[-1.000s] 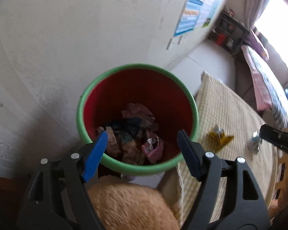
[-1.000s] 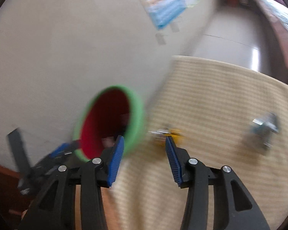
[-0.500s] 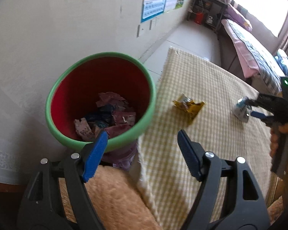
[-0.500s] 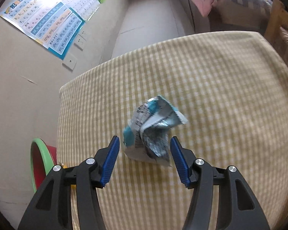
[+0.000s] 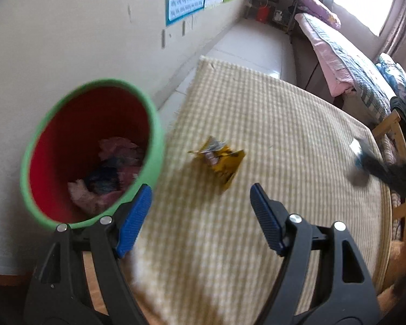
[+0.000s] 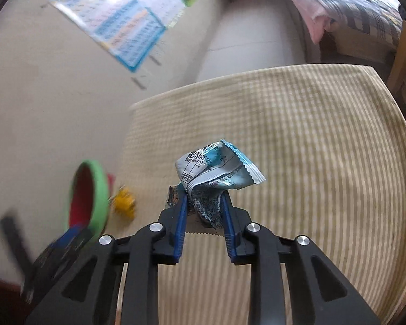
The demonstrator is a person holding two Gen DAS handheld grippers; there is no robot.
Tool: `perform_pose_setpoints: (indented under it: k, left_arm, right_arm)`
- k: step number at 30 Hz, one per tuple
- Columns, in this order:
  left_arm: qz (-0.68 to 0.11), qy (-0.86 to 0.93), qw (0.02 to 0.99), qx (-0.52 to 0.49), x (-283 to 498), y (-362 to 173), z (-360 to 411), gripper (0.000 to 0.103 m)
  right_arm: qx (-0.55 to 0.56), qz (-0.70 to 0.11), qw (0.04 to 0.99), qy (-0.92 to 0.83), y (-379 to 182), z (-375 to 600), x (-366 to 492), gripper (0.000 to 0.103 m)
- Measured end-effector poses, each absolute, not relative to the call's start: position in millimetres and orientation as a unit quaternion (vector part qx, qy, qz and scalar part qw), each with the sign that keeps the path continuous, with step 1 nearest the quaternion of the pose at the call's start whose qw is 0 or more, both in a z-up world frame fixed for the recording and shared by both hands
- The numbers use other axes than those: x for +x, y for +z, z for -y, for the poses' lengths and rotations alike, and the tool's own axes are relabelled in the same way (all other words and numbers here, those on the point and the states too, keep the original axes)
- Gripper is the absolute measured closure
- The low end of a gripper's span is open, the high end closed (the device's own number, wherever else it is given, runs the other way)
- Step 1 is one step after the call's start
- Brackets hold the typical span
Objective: Collect trash
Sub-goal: 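Close the left gripper on the yellow wrapper and lift it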
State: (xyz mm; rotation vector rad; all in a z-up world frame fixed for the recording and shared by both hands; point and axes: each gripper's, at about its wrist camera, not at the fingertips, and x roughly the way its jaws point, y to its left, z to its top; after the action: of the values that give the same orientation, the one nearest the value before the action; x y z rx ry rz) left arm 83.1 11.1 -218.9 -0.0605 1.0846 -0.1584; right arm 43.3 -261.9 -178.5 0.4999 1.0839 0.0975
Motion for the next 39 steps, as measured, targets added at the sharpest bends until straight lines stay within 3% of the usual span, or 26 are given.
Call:
perform_pose_setpoints:
  k: [6, 8, 15, 21, 27, 29, 31, 32, 33, 39]
  left_arm:
    - [-0.514, -0.053, 0.855, -0.038, 113.5, -238.1, 4.7, 0.032]
    - [-0.534, -0.053, 0.843, -0.05, 121.9, -246.7, 5.0, 0.043]
    - [-0.554, -0.042, 0.83, -0.048, 129.3, -259.5, 3.6, 0.044]
    - [-0.554, -0.054, 0.83, -0.041, 129.1, -257.0, 7.7, 0.06]
    - [-0.554, -0.055, 0.83, -0.042, 126.2, -256.6, 8.6, 0.06]
    - [-0.56, -0.058, 0.825, -0.051, 127.6, -259.1, 7.9, 0.054]
    - [-0.565, -0.06, 0.822, -0.049, 127.6, -261.3, 8.4, 0.054]
    - [-0.563, -0.06, 0.823, -0.047, 126.5, -260.9, 8.5, 0.057]
    - [-0.56, -0.062, 0.825, -0.044, 124.7, -259.0, 8.7, 0.067]
    - [-0.539, -0.069, 0.839, -0.027, 115.3, -242.0, 11.6, 0.073]
  right_arm:
    - [0.18, -0.503, 0.842, 0.067, -174.5, 235.8, 21.1, 0.079]
    - [0.174, -0.502, 0.844, 0.069, -177.3, 235.1, 22.3, 0.079]
    - [0.18, -0.512, 0.836, 0.077, -190.7, 236.1, 28.0, 0.078]
    - [0.182, -0.514, 0.834, 0.082, -192.4, 235.6, 29.9, 0.078]
    - [0.18, -0.516, 0.833, 0.083, -193.1, 235.4, 29.3, 0.078]
    - [0.179, -0.518, 0.832, 0.082, -194.0, 235.1, 29.2, 0.078]
    - [0.177, -0.519, 0.832, 0.081, -194.8, 234.6, 28.8, 0.078]
    - [0.176, -0.519, 0.833, 0.08, -194.7, 234.1, 28.4, 0.078]
    - [0.175, -0.518, 0.834, 0.079, -194.5, 234.1, 28.2, 0.078]
    - [0.172, -0.517, 0.835, 0.078, -193.2, 233.4, 27.8, 0.078]
